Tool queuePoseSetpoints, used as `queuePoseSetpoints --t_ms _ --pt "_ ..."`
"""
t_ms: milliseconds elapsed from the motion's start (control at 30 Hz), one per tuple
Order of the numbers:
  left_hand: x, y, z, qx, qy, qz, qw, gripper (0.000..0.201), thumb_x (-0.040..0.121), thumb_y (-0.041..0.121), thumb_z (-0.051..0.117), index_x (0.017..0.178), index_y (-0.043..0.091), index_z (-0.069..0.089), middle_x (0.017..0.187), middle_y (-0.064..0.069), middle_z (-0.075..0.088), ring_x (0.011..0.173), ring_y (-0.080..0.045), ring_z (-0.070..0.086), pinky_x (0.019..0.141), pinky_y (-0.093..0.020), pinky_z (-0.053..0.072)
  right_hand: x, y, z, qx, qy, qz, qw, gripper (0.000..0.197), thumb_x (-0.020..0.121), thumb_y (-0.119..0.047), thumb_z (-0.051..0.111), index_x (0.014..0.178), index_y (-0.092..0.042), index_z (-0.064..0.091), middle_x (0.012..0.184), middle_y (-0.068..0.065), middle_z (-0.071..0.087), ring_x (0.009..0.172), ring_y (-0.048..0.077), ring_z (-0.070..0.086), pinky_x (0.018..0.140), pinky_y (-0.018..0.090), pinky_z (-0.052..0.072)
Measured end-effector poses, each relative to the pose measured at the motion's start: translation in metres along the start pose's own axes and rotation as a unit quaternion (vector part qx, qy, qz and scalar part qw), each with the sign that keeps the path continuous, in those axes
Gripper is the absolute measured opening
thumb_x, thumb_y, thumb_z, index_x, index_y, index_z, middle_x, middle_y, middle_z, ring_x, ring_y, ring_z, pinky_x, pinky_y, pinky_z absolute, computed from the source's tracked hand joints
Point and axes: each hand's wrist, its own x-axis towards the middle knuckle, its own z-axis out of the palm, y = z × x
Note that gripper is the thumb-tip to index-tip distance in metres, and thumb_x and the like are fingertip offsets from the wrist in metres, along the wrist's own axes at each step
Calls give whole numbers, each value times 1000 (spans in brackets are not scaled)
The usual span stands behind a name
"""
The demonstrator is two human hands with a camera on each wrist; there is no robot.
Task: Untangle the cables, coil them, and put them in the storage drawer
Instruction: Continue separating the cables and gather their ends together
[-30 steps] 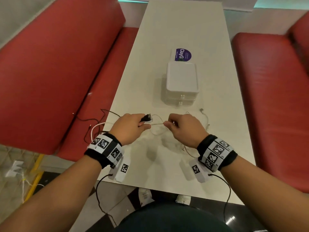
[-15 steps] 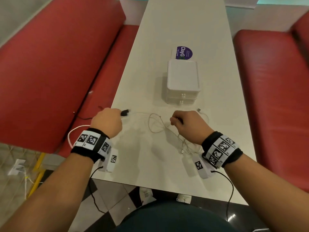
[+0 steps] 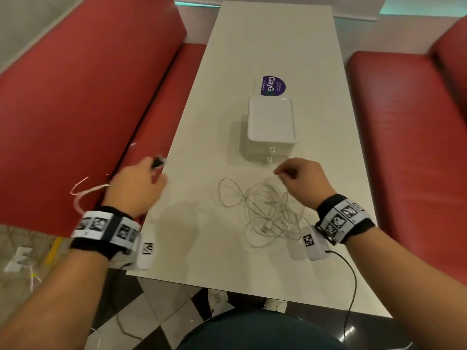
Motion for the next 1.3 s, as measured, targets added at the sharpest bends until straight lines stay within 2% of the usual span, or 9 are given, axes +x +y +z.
queuePoseSetpoints --t_ms 133,267,433,633,733,933,1100,1200,1300 --pt "-13 51 37 -77 -83 79 990 22 94 33 55 103 14 49 78 4 53 78 -33 59 65 -35 40 15 -18 44 -17 -93 -54 994 21 96 -14 60 108 -20 77 105 -4 71 89 12 63 87 25 49" --pt "-17 62 55 -112 -112 78 984 33 96 33 51 121 13 52 90 5 53 78 -20 51 68 -31 36 21 -13 70 -115 -186 -69 973 28 95 -8 57 114 -17 75 108 7 61 96 23 61 85 27 45" --pt "-24 59 57 -127 -130 58 982 17 96 30 51 103 15 50 82 7 53 75 -23 57 63 -33 39 21 -7 74 -142 -195 -63 968 19 92 -11 62 103 -14 77 107 5 53 90 22 58 81 24 43" --pt "-28 57 58 -134 -136 62 980 14 95 31 51 94 18 44 81 8 52 68 -18 55 60 -32 36 19 -8 76 -172 -193 -85 962 11 88 0 58 92 -8 65 98 3 51 80 30 58 74 40 50" --pt "-29 59 56 -157 -125 56 978 14 95 28 52 92 18 44 76 10 49 62 -13 50 57 -32 35 16 -13 71 -151 -150 -103 972 15 91 -4 53 98 -14 61 97 3 60 83 26 59 75 42 51" --pt "-32 65 43 -270 -100 31 957 18 97 27 52 85 16 44 67 3 49 55 -15 43 56 -32 37 14 -14 46 -70 22 -158 985 7 89 -8 73 94 -8 77 92 5 59 77 20 58 71 31 48" --pt "-28 79 34 -351 -118 53 927 22 102 27 40 87 18 52 65 1 45 57 -16 40 59 -37 37 -12 -48 23 -67 -148 -207 965 16 91 -10 70 100 -17 80 91 -7 59 71 0 53 74 17 44" --pt "-26 92 33 -349 -134 81 924 26 103 28 40 84 20 56 67 -2 57 62 -17 52 68 -41 48 -31 -76 15 32 -248 -157 956 16 86 -4 74 96 -16 77 82 -7 70 70 4 68 75 23 57" --pt "-30 104 37 -404 -185 73 893 26 104 23 42 97 10 64 84 -12 72 74 -25 71 77 -47 58 -34 -87 13 122 -219 -111 962 16 77 -6 85 86 -14 74 67 -4 70 62 12 69 66 26 59"
